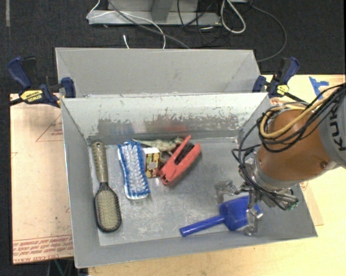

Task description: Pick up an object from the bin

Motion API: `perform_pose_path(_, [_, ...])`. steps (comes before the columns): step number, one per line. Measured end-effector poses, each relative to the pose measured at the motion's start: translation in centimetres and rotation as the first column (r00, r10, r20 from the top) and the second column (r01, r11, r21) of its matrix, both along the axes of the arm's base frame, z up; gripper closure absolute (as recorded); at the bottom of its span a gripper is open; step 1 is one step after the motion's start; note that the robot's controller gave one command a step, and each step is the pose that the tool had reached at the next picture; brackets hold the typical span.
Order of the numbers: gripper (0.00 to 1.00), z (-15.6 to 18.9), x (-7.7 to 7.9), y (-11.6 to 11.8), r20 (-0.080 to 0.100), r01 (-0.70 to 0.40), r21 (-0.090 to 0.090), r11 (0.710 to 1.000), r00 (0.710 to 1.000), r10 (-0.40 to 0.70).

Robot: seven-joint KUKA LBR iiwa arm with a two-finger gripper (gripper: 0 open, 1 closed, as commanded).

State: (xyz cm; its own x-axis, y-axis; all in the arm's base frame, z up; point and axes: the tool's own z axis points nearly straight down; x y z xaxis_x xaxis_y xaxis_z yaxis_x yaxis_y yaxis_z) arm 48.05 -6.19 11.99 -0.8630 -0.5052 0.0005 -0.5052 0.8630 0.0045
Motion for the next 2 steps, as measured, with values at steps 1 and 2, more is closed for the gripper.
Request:
perform_pose_path(1, [0.0, -4.8, 0.8, -1.1, 0.036, -0.053, -0.005, 0.999, 0.998, 0.053])
perform_pose_path(2, [1.0, -4.9, 2.2, -2.9, 0.018, -0.243, 0.004, 0.97, 0.97, 0.243])
